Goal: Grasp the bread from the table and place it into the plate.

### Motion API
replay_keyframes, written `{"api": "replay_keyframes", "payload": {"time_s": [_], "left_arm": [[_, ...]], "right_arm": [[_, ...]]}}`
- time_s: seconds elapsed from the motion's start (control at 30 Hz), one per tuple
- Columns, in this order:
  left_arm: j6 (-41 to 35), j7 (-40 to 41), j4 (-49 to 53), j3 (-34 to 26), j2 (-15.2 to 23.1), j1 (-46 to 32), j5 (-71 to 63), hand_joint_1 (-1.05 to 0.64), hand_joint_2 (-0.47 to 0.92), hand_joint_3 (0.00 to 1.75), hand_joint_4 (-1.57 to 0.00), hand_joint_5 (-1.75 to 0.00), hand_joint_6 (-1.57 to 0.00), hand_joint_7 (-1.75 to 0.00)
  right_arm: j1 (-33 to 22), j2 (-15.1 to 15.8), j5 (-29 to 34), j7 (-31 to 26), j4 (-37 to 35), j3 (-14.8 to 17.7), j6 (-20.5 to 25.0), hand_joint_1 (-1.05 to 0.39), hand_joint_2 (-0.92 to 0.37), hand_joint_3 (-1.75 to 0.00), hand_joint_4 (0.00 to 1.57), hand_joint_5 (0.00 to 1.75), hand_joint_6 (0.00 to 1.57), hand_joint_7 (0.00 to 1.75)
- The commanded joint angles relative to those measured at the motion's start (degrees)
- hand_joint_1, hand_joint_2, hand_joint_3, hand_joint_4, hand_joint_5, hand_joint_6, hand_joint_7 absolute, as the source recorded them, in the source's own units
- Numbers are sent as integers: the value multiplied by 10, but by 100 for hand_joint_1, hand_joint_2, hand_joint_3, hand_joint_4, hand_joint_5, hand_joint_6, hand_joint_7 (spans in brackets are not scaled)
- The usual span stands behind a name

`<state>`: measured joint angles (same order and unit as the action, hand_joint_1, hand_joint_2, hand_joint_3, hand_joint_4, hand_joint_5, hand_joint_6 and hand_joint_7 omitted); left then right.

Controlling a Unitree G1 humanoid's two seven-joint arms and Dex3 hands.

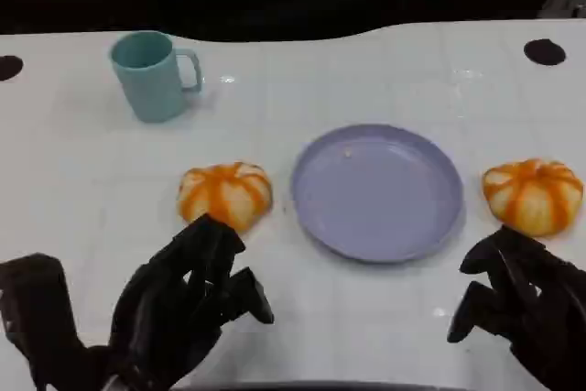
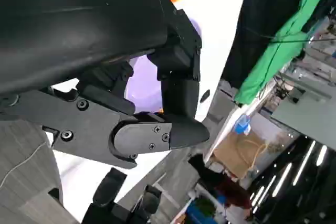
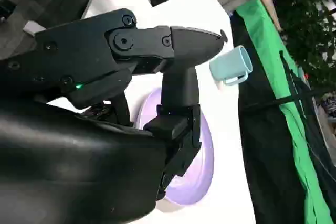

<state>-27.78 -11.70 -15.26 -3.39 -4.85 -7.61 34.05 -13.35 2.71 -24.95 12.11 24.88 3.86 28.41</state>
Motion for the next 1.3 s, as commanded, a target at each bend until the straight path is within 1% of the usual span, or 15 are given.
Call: {"api": "replay_keyframes", "payload": {"time_s": [0.03, 0.6, 0.83, 0.87, 0.9, 0.97, 1.0, 1.03, 1.07, 1.13, 1.27, 1.3], "left_arm": [[-6, 13, -13, 1, 5, -7, -3, -56, 92, 48, -88, -175, -69, -175], [-18, 12, -31, 6, 13, -23, -1, -56, 92, 44, -84, -175, -66, -175], [-21, 16, -29, 4, 11, -21, 2, -56, 92, 42, -86, -175, -67, -175], [9, 13, -26, 14, 20, -16, -31, -56, 92, 42, -86, -175, -67, -175], [32, 10, -24, 21, 26, -12, -56, -55, 92, 45, -83, -175, -62, -175], [61, 7, -19, 30, 31, -9, -84, -54, 92, 47, -82, -175, -58, -175], [91, 1, -12, 39, 44, -3, -116, -54, 92, 47, -82, -175, -58, -175], [116, -3, -5, 46, 54, 2, -141, -57, 92, 43, -72, -172, -57, -152], [135, -6, 1, 51, 60, 4, -159, -58, 92, 42, -68, -171, -57, -143], [154, -9, 9, 54, 62, 6, -172, -59, 92, 41, -65, -171, -58, -135], [167, -11, 16, 56, 62, 6, -175, -59, 92, 40, -65, -171, -58, -132], [210, -7, 10, 77, 104, 20, -253, -59, 92, 40, -65, -171, -59, -131]], "right_arm": [[-3, 5, -8, 7, 1, 8, -13, -49, -92, -33, 67, 175, 53, 159], [-11, 6, -5, 4, 8, 4, -13, -49, -92, -34, 66, 175, 53, 158], [-11, 8, -2, 6, 7, 2, -16, -50, -92, -36, 65, 175, 51, 159], [-9, 7, -3, 4, 8, 2, -13, -50, -92, -36, 65, 175, 51, 159], [-8, 6, -4, 2, 9, 2, -11, -49, -92, -36, 65, 175, 52, 159], [-6, 5, -4, 0, 9, 2, -9, -49, -92, -35, 66, 175, 52, 160], [-5, 4, -4, 1, 7, 2, -11, -49, -92, -35, 66, 175, 52, 160], [-4, 4, -5, 1, 5, 2, -13, -49, -92, -35, 66, 175, 52, 160], [-3, 3, -5, 2, 4, 2, -14, -49, -92, -36, 66, 175, 52, 160], [-2, 3, -4, 2, 3, 2, -14, -49, -92, -36, 66, 175, 52, 160], [-2, 3, -4, 2, 3, 2, -14, -49, -92, -36, 66, 175, 52, 160], [1, 2, -8, 1, 1, 3, -12, -49, -92, -36, 66, 175, 51, 161]]}}
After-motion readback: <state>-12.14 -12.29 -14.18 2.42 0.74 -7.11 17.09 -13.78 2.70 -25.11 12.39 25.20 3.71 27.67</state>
